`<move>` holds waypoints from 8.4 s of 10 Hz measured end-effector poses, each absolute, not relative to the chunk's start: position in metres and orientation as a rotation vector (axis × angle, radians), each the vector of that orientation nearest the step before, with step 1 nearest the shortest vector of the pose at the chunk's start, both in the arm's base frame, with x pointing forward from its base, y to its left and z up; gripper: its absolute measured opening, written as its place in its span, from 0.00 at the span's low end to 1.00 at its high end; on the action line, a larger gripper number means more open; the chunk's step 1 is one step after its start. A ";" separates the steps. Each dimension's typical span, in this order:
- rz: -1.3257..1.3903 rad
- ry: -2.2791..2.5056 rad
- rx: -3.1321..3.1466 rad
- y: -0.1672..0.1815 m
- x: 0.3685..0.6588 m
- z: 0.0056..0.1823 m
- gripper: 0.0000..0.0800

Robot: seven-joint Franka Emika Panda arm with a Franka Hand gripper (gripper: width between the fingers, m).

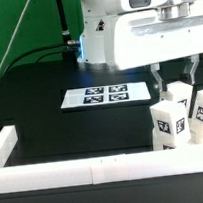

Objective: Assemble stool

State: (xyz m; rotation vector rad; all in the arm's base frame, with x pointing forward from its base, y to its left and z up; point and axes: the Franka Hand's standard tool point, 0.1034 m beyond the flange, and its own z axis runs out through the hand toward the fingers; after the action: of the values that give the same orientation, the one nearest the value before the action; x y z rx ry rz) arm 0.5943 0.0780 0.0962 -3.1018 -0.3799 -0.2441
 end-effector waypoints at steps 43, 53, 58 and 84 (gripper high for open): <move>-0.050 -1.177 -2.948 0.117 0.602 0.109 0.81; -0.036 -1.872 -2.685 0.118 0.608 0.087 0.81; -0.085 -1.765 -2.759 0.120 0.609 0.086 0.80; -0.091 2.096 -2.035 0.114 0.632 0.086 0.43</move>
Offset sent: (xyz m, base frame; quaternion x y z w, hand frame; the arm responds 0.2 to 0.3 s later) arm 0.0069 -0.0030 -0.0123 -0.0143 0.0039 0.2002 0.9796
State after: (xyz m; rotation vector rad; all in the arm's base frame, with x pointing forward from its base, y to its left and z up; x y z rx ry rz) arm 0.6323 0.1144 0.0858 -2.0352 2.0965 -0.0915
